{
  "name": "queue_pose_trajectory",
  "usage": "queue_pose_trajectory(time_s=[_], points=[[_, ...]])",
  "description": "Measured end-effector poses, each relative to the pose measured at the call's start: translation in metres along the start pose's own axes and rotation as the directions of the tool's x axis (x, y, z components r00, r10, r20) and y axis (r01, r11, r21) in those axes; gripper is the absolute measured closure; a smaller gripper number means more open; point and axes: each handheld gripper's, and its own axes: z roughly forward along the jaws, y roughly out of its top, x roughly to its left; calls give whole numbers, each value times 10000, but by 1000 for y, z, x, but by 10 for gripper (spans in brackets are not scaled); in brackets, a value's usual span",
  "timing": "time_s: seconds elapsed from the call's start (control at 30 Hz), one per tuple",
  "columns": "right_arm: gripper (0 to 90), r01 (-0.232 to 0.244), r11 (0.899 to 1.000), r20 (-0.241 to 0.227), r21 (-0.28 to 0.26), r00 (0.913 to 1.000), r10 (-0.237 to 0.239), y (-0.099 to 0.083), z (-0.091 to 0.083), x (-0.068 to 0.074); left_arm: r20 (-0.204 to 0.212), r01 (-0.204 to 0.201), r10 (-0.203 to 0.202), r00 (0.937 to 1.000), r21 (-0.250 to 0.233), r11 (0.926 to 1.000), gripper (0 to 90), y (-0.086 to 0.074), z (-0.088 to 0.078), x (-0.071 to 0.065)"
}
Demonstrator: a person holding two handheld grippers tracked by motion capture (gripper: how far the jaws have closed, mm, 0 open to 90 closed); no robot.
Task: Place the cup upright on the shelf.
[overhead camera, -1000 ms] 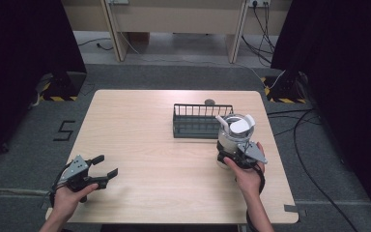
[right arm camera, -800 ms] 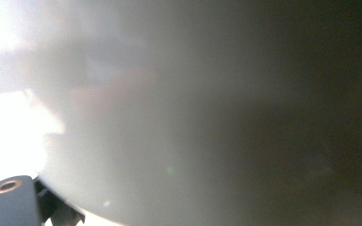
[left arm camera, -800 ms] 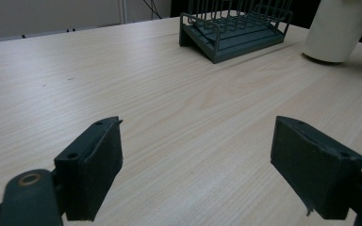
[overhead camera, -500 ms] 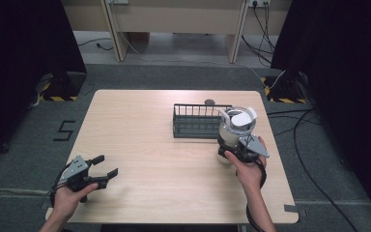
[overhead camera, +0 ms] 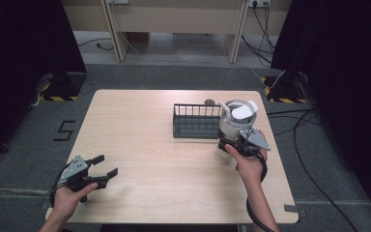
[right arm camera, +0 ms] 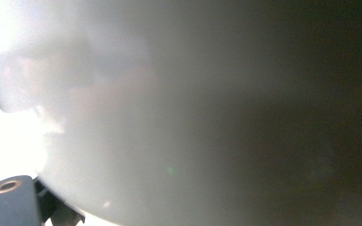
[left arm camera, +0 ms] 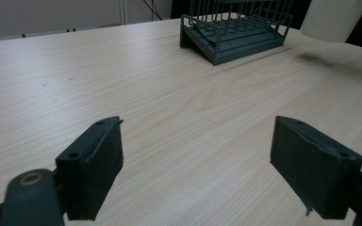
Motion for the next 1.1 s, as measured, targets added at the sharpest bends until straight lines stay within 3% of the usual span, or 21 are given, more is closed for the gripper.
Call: queue_pose_trajectory(time_s=[1.1], points=[[107,54,9999,-58,-154,10000,-55,37,24,3,-7,83,-83,10000,-99,9999,172,1,-1,1]])
